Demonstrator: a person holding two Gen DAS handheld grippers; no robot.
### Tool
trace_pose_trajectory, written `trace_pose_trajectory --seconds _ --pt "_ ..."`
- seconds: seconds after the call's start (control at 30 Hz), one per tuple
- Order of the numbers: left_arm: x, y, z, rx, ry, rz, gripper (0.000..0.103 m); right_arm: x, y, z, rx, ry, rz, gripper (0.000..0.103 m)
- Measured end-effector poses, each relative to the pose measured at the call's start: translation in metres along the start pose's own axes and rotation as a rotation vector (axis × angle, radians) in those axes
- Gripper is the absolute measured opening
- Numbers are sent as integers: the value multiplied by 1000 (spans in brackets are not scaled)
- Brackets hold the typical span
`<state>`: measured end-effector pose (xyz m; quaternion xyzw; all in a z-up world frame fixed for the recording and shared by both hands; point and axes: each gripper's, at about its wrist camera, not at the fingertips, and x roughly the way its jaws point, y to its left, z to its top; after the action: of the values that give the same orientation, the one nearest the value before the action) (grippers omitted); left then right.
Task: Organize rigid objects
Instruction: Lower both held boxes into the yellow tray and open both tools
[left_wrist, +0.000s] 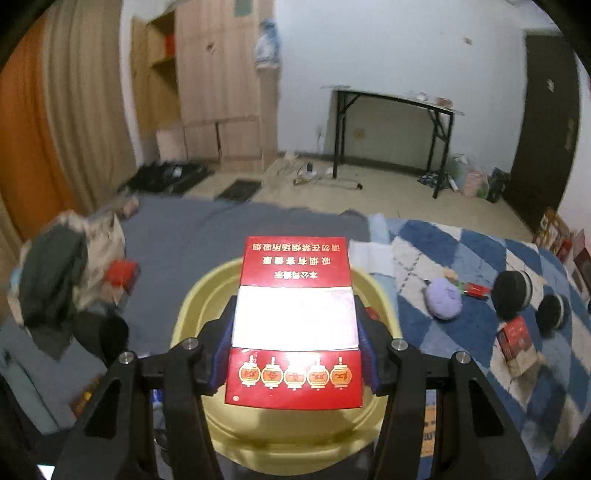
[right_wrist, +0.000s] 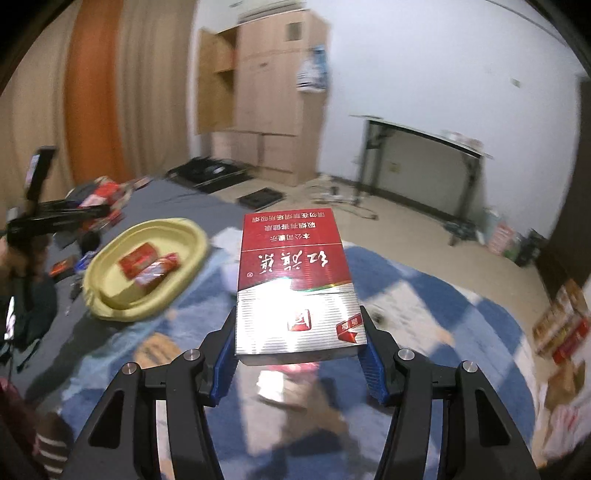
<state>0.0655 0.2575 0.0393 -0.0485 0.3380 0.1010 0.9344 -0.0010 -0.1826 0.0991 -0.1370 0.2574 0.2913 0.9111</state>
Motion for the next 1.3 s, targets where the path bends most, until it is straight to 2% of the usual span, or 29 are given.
trace_pose_trajectory --seconds 0.17,0.23,0.3,0.37,0.43,0.67,0.83,1.03,1.13,1.17,1.2,1.23,1.27,1.3 --pt "26 17 -10 -32 53 -23 57 37 44 50 -54 11 107 57" --pt "39 22 -13 -18 77 -10 57 65 68 69 -93 36 133 57" --pt "53 32 -18 -16 93 43 57 96 94 84 -137 71 165 57" --pt "68 49 -21 -82 123 35 57 123 117 94 -183 105 196 57" --pt "78 59 -24 -131 137 27 57 150 132 99 -224 140 221 57" --pt "111 65 -29 -148 168 10 57 229 179 117 -386 236 248 57" --pt "127 73 -36 -177 203 7 57 281 181 123 -381 294 249 56" --pt "127 78 -36 -225 205 -2 58 315 201 118 -407 330 251 57" --pt "127 76 -34 -221 214 21 59 323 206 115 -387 348 265 58" --pt "125 74 -32 -217 214 30 63 322 208 115 -385 340 272 61" --pt "122 74 -28 -216 207 34 72 320 209 114 -388 330 277 73" --pt "116 73 -24 -222 188 33 78 315 208 113 -389 319 275 81" --pt "108 72 -19 -231 163 29 89 309 208 113 -390 303 270 91" --pt "100 70 -13 -239 137 26 100 300 204 112 -387 281 267 92"
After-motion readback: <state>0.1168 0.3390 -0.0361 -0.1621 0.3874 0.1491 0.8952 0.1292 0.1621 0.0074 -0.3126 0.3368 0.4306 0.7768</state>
